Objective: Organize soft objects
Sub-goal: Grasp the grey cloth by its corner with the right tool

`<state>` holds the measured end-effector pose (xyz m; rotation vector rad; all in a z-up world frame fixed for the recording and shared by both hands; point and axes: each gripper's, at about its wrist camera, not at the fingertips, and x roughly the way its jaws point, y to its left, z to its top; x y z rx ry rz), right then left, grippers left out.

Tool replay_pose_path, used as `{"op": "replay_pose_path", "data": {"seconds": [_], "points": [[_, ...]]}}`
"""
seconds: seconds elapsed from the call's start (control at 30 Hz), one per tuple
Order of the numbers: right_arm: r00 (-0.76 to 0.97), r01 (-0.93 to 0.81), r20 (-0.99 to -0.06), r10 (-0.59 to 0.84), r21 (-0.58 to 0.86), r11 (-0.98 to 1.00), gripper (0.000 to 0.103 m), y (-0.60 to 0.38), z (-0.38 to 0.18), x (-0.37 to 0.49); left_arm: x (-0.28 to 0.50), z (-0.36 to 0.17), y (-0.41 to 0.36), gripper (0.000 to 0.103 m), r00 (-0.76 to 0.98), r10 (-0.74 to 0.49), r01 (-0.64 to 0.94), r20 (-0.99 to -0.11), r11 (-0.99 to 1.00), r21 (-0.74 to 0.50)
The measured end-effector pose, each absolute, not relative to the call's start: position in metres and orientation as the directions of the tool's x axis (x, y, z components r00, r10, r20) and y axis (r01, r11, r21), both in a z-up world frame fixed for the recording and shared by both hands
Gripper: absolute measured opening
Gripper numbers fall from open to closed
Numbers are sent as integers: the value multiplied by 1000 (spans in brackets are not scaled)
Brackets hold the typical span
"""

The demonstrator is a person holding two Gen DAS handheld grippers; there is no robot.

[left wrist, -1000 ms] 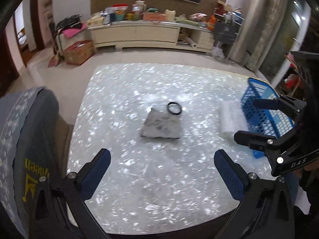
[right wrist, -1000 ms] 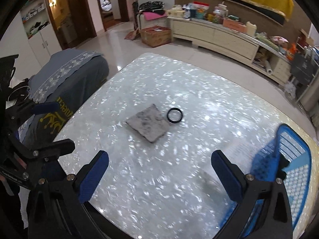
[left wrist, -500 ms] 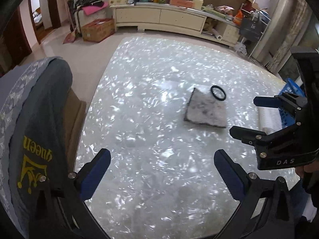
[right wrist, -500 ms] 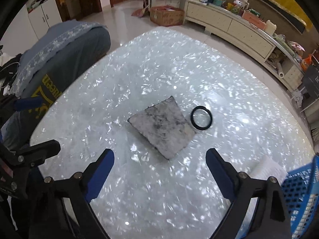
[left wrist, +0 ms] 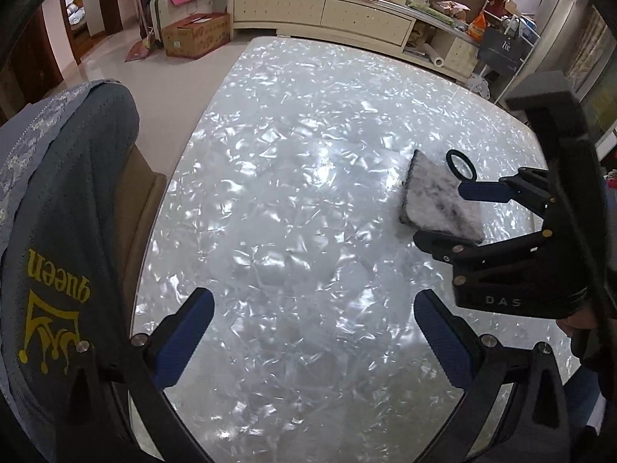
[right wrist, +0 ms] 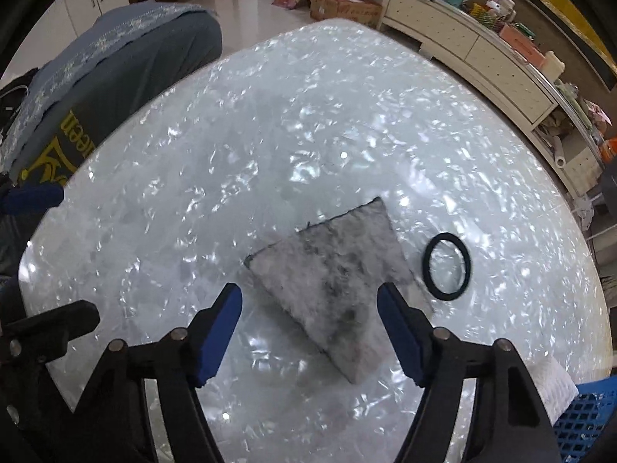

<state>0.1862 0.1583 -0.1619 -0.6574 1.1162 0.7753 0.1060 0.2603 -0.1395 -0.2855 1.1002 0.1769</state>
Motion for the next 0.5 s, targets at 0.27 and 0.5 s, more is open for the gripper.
{"op": "replay_pose_path", "data": {"seconds": [0.27, 0.5], "points": [[202, -806, -953, 228, -29, 591, 39, 158, -166, 192, 104, -146, 268, 103, 440, -6, -299, -898, 942, -152], [209, -805, -956, 206, -49, 591, 10, 149, -164, 196, 103, -138, 263, 103, 458, -4, -288, -889, 945, -153]]}}
